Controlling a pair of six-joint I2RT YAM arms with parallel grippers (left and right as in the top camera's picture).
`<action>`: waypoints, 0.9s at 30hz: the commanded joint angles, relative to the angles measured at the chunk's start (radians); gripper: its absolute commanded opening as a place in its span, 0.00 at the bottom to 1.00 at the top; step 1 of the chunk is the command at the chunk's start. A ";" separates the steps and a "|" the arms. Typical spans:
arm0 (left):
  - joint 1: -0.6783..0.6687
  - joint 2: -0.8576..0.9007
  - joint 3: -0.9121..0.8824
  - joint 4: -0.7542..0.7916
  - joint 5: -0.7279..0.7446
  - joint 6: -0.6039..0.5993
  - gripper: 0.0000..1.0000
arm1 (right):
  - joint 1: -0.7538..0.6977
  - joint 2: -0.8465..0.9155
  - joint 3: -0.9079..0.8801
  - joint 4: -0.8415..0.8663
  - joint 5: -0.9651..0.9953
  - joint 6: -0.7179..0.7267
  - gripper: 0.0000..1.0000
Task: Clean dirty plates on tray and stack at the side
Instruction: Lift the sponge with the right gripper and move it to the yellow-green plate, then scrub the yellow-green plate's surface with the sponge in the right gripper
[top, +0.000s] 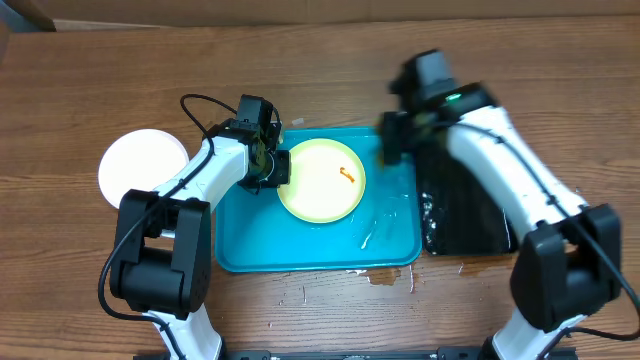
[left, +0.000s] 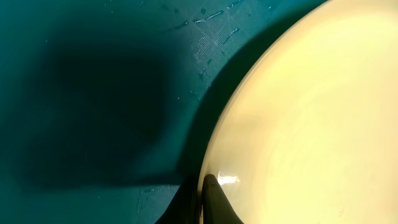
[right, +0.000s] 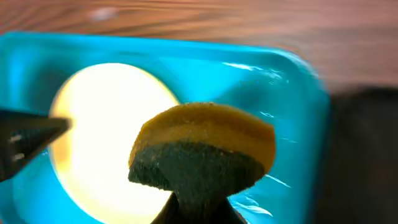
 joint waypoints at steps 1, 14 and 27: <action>-0.007 0.016 -0.009 -0.003 0.000 0.023 0.04 | 0.123 -0.019 0.030 0.037 0.239 0.004 0.04; -0.007 0.016 -0.009 -0.003 0.000 0.022 0.04 | 0.288 0.127 0.018 0.138 0.599 -0.004 0.04; -0.007 0.016 -0.009 -0.003 0.000 0.023 0.04 | 0.287 0.285 0.018 0.167 0.568 0.001 0.04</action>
